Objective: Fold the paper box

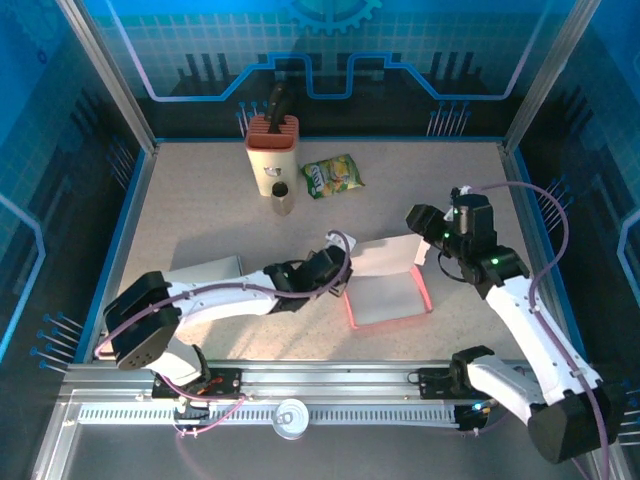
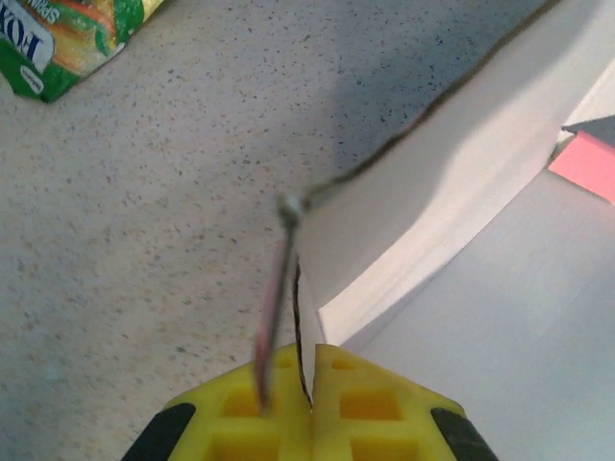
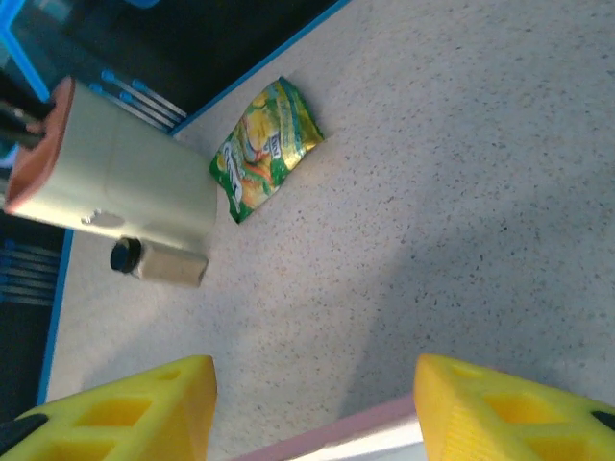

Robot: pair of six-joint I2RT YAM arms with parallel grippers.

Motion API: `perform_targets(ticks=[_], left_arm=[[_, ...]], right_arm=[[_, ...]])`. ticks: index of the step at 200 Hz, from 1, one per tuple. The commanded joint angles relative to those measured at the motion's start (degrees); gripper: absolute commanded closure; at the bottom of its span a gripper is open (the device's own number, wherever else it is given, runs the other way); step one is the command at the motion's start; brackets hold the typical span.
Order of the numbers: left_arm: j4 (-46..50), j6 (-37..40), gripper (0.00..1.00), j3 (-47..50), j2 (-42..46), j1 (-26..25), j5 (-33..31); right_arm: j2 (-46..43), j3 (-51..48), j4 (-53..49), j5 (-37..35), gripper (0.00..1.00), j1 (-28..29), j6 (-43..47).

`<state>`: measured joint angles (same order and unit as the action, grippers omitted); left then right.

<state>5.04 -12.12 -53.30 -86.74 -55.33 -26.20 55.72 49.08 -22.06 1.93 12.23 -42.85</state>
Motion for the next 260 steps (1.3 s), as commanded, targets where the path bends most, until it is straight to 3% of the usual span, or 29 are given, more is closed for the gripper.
perform_targets(ticks=[1,33,85,125,204,260], left_arm=[[2.2,9.8,1.00,1.7,5.1,5.2,8.2],[1.2,17.6,1.00,3.2,7.6,12.0,15.3],[0.8,20.6,1.00,2.2,5.5,19.5,20.0],[0.0,20.4,1.00,2.4,4.7,20.6,19.9],[-0.9,19.3,1.00,2.6,4.0,20.7,19.2],[-0.3,19.4,1.00,1.0,3.5,20.7,19.0]], right_arm=[[2.3,-1.9,4.7,15.2,0.43,-3.9,14.5],[3.1,-5.5,8.1,20.5,0.44,-4.9,23.1],[7.0,-6.8,9.9,17.9,0.46,-4.7,28.3],[11.0,-6.4,12.6,17.5,0.49,-2.6,30.1],[14.3,-4.7,11.4,6.1,0.63,1.9,30.9],[18.3,-1.9,11.2,5.8,0.73,2.8,32.5]])
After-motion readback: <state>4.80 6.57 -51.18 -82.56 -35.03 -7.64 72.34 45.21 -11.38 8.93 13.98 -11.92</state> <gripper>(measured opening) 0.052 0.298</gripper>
